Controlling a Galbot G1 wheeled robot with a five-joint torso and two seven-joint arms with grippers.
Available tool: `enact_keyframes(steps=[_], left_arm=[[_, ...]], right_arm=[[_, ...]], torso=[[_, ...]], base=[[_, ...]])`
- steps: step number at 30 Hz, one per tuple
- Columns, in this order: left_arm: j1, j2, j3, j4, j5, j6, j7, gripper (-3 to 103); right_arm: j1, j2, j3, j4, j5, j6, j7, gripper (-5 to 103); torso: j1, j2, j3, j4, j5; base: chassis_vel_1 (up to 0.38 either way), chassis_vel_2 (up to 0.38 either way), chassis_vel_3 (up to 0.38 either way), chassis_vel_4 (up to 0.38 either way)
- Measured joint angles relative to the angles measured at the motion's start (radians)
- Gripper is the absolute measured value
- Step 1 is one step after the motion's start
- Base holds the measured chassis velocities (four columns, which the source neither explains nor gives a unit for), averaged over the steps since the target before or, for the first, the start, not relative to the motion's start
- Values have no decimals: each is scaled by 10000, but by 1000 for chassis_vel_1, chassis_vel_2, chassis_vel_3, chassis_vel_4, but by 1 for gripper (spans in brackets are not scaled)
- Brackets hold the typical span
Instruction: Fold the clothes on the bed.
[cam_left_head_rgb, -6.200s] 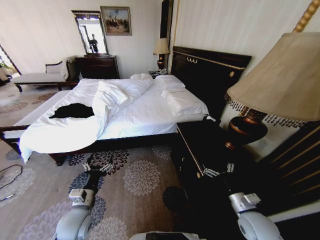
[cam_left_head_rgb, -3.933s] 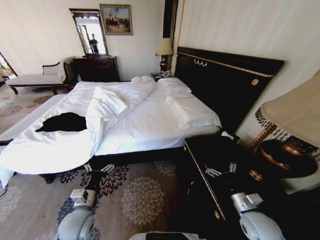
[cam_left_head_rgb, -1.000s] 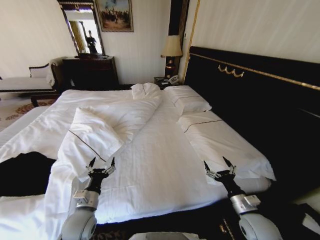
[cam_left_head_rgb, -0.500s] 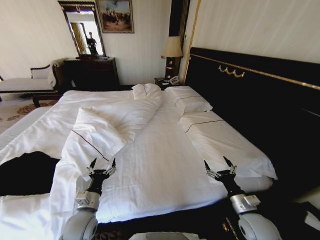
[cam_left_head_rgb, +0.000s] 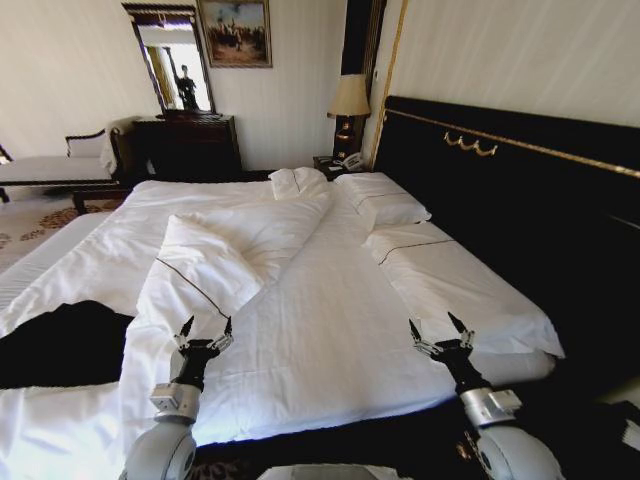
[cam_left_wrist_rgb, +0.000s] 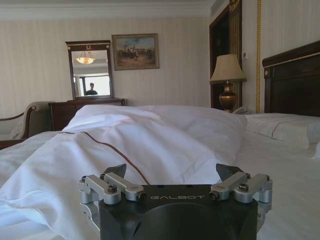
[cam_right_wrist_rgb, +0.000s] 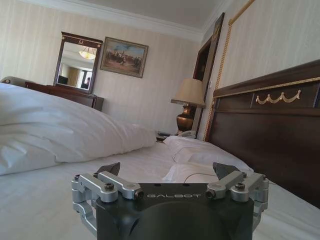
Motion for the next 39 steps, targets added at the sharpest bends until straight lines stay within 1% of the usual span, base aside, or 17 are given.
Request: enact_keyframes(steps=[5, 9, 12, 18, 19, 26, 27, 29, 39], left_arm=[[28, -19, 8, -106, 87, -46, 8, 100], [-1, 23, -150, -242, 215, -266, 41, 100], [-20, -6, -445, -467, 3, -411, 51, 100], [117, 144, -672, -659, -15, -478, 132, 100], [166, 172, -706, -693, -17, -487, 139, 100], [388, 59, -592, -713, 75, -527, 147, 100], [394, 42, -587, -713, 77, -529, 147, 100], [393, 34, -587, -713, 76, -532, 147, 100], [399, 11, -587, -657, 91, -553, 147, 100]], right_arm=[[-15, 34, -5, -8, -6, 0, 0, 100], [-16, 16, 1, -8, -6, 0, 0, 100], [-25, 1, 16, -8, -2, 0, 0, 100], [-9, -6, -3, 11, -2, -9, 0, 100], [6, -1, -12, 31, -1, -16, 1, 100], [3, 42, -45, -70, -4, -25, 27, 100], [0, 45, -47, -73, -6, -25, 30, 100], [-3, 45, -47, -72, -5, -25, 34, 100], [-22, -20, -7, -45, 13, -28, 46, 100]], torso=[[1, 0, 0, 1, -1], [0, 0, 0, 2, -1], [1, 0, 0, 1, -1], [0, 0, 0, -1, -1], [0, 0, 0, 2, 0], [1, 0, 0, 0, 0], [0, 0, 0, 2, 0], [0, 0, 0, -1, -1], [1, 0, 0, 1, 0]], base=[[49, 59, -45, -64], [68, 73, -54, -75], [72, 59, -74, -81], [73, 65, -57, -69], [47, 57, -64, -65], [54, 58, -55, -63], [63, 69, -57, -77], [63, 68, -61, -77], [99, 92, -88, -96]])
